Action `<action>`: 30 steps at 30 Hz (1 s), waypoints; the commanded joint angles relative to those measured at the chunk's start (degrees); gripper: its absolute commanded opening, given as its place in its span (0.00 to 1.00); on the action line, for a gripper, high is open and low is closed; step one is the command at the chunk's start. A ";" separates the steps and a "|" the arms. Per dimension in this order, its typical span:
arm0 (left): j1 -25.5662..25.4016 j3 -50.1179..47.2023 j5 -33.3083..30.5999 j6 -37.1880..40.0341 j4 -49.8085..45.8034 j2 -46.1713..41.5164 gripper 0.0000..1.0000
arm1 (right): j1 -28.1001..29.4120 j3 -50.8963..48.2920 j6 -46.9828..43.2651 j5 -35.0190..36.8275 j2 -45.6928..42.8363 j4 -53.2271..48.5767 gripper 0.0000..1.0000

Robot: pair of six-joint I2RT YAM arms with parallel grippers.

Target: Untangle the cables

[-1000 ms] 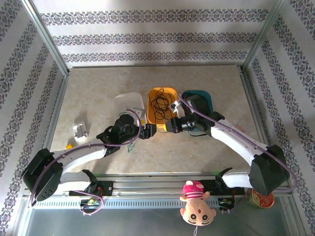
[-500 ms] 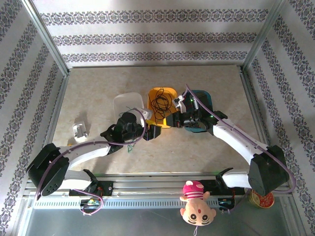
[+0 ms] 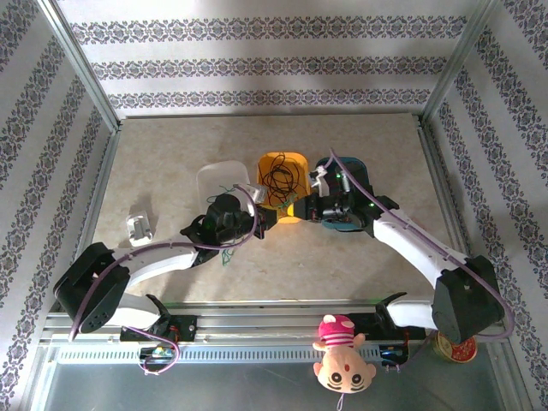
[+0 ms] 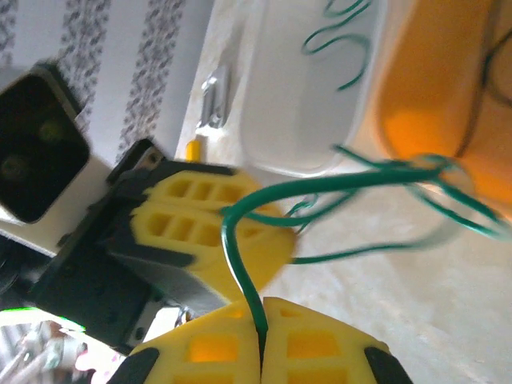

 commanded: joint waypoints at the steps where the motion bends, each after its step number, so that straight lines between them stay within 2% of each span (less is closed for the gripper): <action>1: -0.47 -2.56 -1.98 -1.18 2.46 -3.87 0.00 | -5.20 -2.41 3.18 6.07 -3.30 2.08 0.00; 6: -0.47 -6.28 0.55 -1.60 0.29 -9.45 0.00 | -12.86 -5.20 6.79 8.13 -5.26 3.97 0.00; 13: 0.26 -10.16 -5.59 -2.33 -0.84 -17.05 0.00 | -13.43 -4.82 6.16 6.41 -5.01 4.02 0.01; 15: 1.33 -10.56 -8.32 -3.79 0.24 -18.33 0.00 | -11.84 -4.38 5.01 6.19 -5.24 3.91 0.31; 17: 2.70 -10.50 -12.46 -6.13 0.74 -19.16 0.00 | -10.53 -4.11 4.29 7.29 -5.85 3.50 0.45; 20: 5.04 -9.19 -20.17 -8.87 -1.66 -19.91 0.00 | -9.80 -4.10 3.89 9.36 -6.99 3.20 0.50; 24: 7.55 -6.42 -29.22 -9.71 -9.03 -19.64 0.00 | -9.53 -3.93 2.80 10.42 -7.73 2.21 0.50; 27: 10.29 -4.86 -32.33 -10.61 -14.14 -17.85 0.00 | -9.43 -3.59 1.68 9.91 -7.48 0.82 0.50; 30: 12.82 -4.17 -32.69 -10.77 -14.90 -15.10 0.00 | -8.89 -3.41 0.93 9.81 -7.47 0.09 0.50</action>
